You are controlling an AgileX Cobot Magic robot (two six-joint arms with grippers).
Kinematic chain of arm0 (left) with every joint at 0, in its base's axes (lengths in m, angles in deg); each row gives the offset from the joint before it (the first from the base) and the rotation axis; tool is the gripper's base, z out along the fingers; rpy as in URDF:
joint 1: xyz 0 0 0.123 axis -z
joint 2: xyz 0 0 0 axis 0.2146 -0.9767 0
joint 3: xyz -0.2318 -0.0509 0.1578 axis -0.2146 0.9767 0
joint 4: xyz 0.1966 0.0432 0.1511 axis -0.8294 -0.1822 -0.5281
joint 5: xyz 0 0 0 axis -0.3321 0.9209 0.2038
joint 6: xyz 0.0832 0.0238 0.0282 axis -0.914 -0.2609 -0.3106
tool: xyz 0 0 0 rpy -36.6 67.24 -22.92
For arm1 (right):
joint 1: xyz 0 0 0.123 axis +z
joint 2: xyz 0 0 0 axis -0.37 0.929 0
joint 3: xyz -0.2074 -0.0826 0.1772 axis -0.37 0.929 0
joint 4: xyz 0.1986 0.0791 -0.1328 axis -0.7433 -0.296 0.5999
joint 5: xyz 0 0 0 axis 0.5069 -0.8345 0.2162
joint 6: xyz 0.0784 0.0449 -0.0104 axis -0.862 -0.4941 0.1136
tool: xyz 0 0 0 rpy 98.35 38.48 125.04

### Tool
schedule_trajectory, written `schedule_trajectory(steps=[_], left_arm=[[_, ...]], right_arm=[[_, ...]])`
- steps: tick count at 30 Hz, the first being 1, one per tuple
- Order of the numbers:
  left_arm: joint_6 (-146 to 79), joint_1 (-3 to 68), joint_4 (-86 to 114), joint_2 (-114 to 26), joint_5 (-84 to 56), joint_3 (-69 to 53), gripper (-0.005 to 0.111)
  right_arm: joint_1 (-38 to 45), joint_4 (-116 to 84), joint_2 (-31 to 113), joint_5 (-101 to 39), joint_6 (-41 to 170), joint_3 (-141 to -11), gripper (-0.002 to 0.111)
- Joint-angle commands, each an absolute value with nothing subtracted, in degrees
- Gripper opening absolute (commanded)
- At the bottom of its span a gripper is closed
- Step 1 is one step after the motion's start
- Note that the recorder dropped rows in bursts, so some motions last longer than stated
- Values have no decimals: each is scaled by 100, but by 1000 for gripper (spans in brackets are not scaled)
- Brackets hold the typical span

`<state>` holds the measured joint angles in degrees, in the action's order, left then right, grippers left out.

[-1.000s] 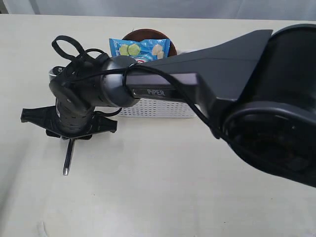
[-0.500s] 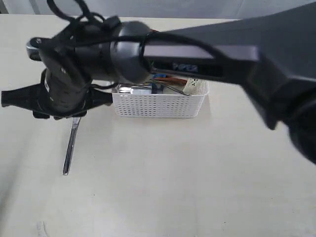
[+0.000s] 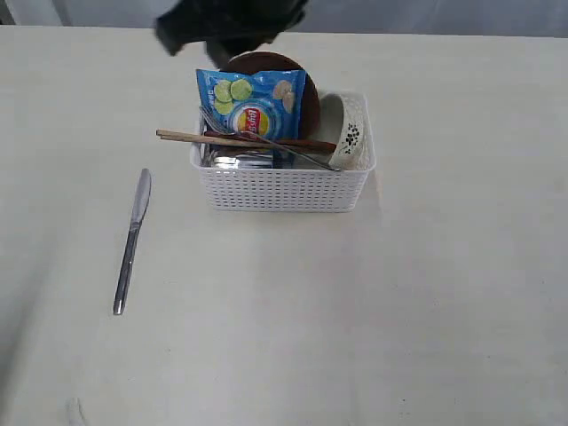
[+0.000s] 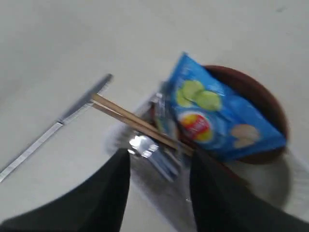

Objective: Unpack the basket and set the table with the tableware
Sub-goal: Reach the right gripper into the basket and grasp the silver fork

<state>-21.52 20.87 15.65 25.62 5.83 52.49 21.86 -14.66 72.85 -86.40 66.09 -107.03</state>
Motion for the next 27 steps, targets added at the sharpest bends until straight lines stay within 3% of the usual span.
schedule_trajectory(steps=[1,27], left_arm=[[-2169,2114,1560,2582,571,5270,0],[-2169,2114,1560,2582,571,5270,0]], right_arm=[[1591,-1511,7481,-9116,7847,-10715,40],[1324,-2853,9333,-9404,9487,-11470,40]])
